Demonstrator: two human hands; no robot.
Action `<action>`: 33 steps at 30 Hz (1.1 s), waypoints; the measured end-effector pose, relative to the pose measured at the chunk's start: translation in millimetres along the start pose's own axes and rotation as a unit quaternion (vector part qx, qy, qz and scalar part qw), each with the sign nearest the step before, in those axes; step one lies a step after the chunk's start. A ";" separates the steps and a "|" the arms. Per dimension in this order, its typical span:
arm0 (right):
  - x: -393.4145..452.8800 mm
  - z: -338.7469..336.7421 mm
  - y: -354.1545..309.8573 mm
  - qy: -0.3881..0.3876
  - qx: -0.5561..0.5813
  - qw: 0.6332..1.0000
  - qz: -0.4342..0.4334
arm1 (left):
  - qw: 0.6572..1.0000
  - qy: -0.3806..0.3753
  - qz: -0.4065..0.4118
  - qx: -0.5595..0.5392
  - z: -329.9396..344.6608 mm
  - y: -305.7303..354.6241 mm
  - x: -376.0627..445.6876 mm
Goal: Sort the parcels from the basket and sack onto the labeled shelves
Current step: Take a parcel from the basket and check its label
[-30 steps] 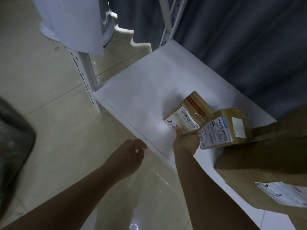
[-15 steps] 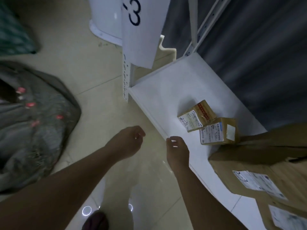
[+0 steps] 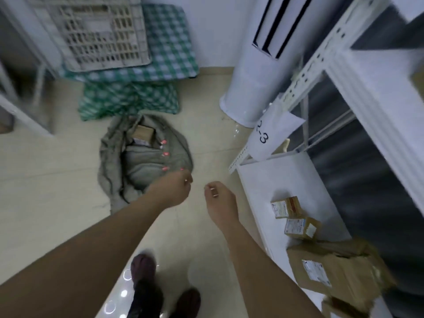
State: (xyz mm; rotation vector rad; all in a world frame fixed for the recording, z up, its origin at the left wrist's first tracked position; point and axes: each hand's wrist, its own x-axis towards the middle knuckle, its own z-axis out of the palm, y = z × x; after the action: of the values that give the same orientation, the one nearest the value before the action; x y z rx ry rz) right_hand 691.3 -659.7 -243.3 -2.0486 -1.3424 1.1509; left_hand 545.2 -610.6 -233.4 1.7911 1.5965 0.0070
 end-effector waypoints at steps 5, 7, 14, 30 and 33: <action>-48.9 37.6 -77.9 -0.074 -0.065 0.994 -0.048 | 0.998 0.012 -0.063 -0.010 -69.3 -51.7 -75.2; -57.2 54.9 -106.3 -0.082 -0.074 0.991 -0.071 | 0.996 0.019 -0.087 0.003 -94.6 -74.8 -96.9; -64.4 128.5 -224.4 -0.082 -0.081 0.987 -0.109 | 0.989 0.043 -0.132 -0.050 -202.9 -165.9 -147.2; 25.4 196.1 -465.4 -0.034 -0.057 0.988 -0.138 | 0.988 0.136 -0.042 -0.064 -456.9 -244.5 -78.2; 65.0 199.7 -504.9 -0.015 -0.022 0.991 -0.132 | 0.986 0.152 -0.033 -0.056 -500.6 -253.7 -41.2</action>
State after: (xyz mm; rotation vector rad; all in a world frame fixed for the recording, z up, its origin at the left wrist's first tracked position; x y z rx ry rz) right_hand 268.1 -397.1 -17.5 -1.8209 -1.6084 1.0464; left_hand 90.3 -403.4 25.0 1.7106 1.8286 0.3482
